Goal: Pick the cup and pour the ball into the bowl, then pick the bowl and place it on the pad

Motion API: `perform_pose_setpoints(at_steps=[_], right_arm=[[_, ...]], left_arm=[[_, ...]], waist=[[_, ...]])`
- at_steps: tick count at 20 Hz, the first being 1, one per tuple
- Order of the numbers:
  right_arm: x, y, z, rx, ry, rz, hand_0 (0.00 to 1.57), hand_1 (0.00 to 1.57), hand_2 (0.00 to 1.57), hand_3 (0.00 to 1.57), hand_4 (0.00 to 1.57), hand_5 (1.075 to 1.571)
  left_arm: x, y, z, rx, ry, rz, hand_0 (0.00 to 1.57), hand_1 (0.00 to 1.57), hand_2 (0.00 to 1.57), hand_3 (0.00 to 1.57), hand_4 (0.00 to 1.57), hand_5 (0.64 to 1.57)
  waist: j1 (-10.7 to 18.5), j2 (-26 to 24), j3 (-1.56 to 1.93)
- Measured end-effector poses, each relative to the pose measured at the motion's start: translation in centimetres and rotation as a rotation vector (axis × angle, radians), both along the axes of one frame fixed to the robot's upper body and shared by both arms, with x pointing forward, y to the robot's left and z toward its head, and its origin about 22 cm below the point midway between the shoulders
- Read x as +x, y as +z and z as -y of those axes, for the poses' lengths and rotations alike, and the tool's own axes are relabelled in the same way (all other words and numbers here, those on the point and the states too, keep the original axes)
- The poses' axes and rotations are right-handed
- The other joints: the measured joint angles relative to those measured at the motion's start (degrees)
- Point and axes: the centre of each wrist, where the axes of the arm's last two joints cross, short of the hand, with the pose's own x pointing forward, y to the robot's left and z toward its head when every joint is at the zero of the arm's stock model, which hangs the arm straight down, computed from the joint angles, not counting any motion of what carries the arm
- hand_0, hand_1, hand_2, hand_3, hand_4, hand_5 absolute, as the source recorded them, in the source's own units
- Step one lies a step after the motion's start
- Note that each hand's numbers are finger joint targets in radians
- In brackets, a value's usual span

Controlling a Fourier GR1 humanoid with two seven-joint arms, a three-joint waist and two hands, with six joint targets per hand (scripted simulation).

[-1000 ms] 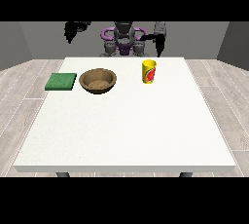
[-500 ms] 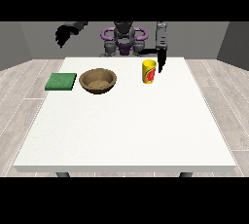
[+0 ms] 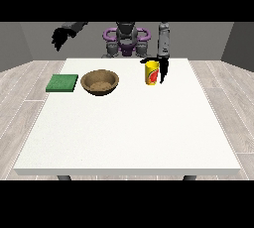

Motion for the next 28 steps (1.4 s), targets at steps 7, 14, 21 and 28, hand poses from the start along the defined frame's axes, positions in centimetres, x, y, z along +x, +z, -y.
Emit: perform_pose_setpoints(at_steps=[7,14,21,28], right_arm=[[0.3,2.6,0.9,0.002,0.051,0.071,0.0,0.0,0.0,0.07,0.64,1.568],[0.3,3.4,4.7,0.014,0.033,0.045,0.0,0.0,0.0,0.27,0.64,1.568],[0.5,1.2,7.1,0.027,-0.026,-0.101,0.0,0.0,0.0,0.25,0.63,1.562],[0.3,-0.9,7.7,0.035,-0.022,-0.19,0.0,0.0,0.0,0.1,0.68,1.559]], left_arm=[[0.0,-2.1,-1.3,0.103,0.11,0.043,1.26,1.26,1.57,1.57,1.33,1.483],[0.7,-2.2,-0.7,0.215,0.183,0.057,1.28,1.28,1.57,1.57,1.39,1.436],[2.7,-0.1,4.6,0.483,0.116,-0.026,1.34,1.34,1.57,1.57,1.41,1.525],[4.1,0.6,7.1,0.969,0.111,-0.015,1.35,1.35,1.57,1.57,1.44,1.54]], waist=[[-3.86,3.39,0.11],[-4.07,1.78,0.3],[-1.21,-7.1,0.21],[-1.62,-11.56,0.38]])
